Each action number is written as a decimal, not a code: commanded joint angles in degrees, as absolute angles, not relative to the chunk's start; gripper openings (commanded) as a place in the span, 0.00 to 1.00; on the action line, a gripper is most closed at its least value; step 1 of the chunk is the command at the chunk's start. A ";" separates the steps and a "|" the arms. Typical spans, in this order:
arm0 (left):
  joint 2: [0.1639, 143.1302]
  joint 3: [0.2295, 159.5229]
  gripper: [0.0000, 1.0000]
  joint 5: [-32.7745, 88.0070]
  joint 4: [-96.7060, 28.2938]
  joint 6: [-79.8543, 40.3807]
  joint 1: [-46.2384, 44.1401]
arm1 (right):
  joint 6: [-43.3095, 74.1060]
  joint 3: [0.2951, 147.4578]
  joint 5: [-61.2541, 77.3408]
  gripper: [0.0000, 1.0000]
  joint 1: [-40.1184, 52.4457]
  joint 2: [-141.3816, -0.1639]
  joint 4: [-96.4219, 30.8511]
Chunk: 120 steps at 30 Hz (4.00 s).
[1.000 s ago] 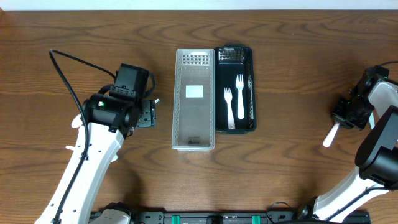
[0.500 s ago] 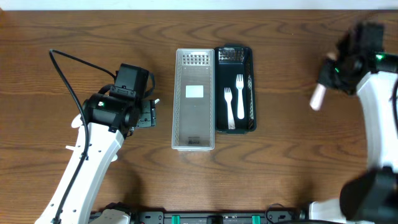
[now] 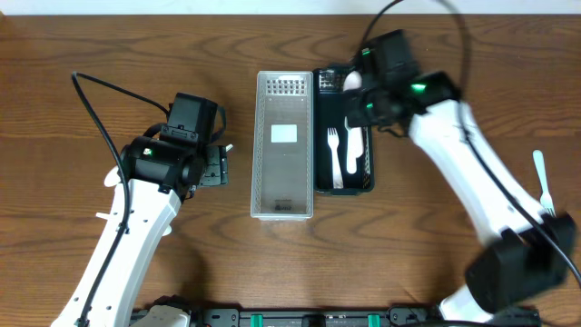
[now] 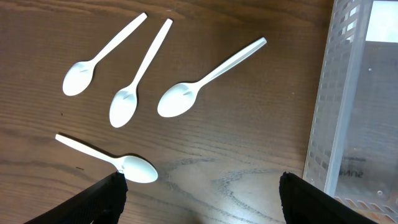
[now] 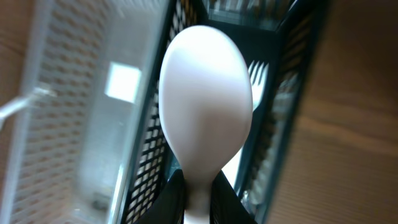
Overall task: Pack container
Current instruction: 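Carry the spoon into the dark basket and open the right gripper, then lower the right gripper onto the last white fork and close it, then carry the fork into the dark basket and release it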
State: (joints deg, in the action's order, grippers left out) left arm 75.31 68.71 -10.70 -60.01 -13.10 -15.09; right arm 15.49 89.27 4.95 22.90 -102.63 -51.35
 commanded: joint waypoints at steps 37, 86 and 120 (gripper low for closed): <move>75.22 68.47 0.81 -10.96 -60.18 -12.78 -14.81 | 1.98 90.37 -2.81 0.87 -33.93 -93.62 -66.02; 75.22 68.47 0.90 -10.98 -59.33 -12.78 -14.79 | -18.83 84.62 0.93 0.61 -39.99 -122.93 -49.93; 75.22 68.47 0.91 -10.98 -59.53 -12.78 -14.79 | -12.75 84.99 3.55 0.01 -39.27 -122.39 -50.22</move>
State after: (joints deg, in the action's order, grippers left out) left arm 75.31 68.71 -10.70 -59.40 -13.10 -15.09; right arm -15.49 85.03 1.10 -39.57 -121.45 -50.43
